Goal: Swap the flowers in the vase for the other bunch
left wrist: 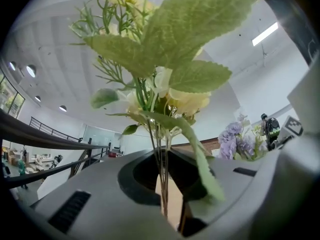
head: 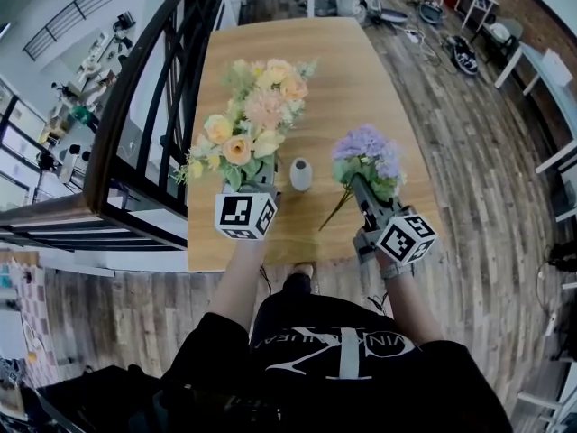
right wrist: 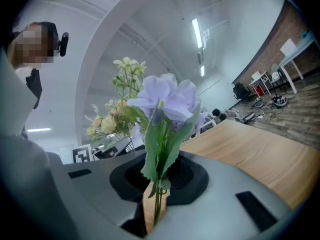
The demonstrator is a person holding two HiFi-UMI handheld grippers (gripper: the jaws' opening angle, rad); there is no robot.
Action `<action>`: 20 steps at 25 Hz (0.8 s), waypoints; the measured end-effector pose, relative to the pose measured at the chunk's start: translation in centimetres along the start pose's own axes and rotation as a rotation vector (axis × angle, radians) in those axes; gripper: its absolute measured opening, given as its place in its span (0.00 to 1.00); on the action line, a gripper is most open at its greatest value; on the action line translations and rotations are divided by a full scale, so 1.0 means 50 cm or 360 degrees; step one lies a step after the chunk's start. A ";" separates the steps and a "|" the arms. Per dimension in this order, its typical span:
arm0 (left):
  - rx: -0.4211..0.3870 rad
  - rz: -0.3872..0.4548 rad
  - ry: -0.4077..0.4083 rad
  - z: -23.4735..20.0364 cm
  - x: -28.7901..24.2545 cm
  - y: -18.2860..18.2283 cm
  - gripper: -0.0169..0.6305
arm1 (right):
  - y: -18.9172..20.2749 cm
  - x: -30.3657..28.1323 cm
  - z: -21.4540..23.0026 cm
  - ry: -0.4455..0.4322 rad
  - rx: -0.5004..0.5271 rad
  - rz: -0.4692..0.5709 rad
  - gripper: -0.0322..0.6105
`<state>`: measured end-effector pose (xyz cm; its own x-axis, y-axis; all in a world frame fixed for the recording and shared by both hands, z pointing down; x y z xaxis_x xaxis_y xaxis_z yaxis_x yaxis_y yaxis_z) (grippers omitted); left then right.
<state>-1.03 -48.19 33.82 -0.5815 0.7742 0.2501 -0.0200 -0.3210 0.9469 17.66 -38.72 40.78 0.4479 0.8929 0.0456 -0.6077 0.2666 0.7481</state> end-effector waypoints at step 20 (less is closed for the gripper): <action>0.0036 -0.0090 -0.0091 -0.035 0.089 -0.001 0.09 | -0.030 -0.067 -0.015 -0.0100 0.0044 -0.0009 0.14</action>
<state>-5.06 -45.69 34.55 -0.5328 0.8206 0.2068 -0.0325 -0.2640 0.9640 16.60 -41.84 39.00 0.4922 0.8666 0.0823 -0.5872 0.2608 0.7663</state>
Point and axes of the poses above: the fingertips, and each gripper's own axes: x backward along the fingers, z to its right, y out of its underside, the point moved 2 cm from there along x, backward along the fingers, and after that the axes turned 12 degrees about -x, right-handed, at the moved point
